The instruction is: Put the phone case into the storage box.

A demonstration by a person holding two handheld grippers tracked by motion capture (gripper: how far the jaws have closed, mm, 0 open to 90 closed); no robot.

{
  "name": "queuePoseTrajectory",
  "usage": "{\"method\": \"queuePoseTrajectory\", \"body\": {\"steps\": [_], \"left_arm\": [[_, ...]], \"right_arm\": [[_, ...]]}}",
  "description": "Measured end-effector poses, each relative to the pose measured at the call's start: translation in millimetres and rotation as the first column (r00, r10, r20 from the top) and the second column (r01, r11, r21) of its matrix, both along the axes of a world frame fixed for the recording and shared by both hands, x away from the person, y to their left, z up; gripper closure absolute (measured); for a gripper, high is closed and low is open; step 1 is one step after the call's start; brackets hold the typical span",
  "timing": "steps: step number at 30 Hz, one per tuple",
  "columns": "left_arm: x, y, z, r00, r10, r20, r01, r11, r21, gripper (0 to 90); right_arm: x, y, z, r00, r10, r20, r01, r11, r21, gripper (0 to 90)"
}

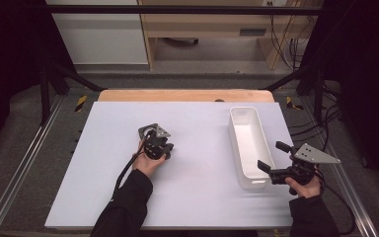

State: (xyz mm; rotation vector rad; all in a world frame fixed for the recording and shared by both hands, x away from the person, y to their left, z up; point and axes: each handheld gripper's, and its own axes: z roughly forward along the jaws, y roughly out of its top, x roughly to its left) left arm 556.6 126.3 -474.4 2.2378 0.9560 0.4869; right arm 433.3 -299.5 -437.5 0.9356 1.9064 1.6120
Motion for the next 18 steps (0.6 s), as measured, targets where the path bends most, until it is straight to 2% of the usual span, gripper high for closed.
{"method": "queuePoseTrajectory", "body": {"steps": [5,11,18], "left_arm": [[-0.2,-4.6,-0.8,1.0000,-0.001,-0.010,0.001,0.9994,0.035,89.4],[-3.2,0.5,0.9,0.9991,-0.019,-0.038,0.021,0.9973,0.070,89.5],[-9.9,10.2,1.5,0.9980,-0.033,-0.054,0.037,0.9971,0.067,89.5]], "right_arm": [[-0.4,-0.6,0.5,1.0000,0.000,0.001,0.000,1.0000,0.002,0.4],[-0.7,-1.1,1.0,1.0000,0.000,0.004,0.000,1.0000,0.003,0.4],[-0.9,-1.2,1.0,1.0000,0.000,0.002,0.000,1.0000,0.004,0.4]]}}
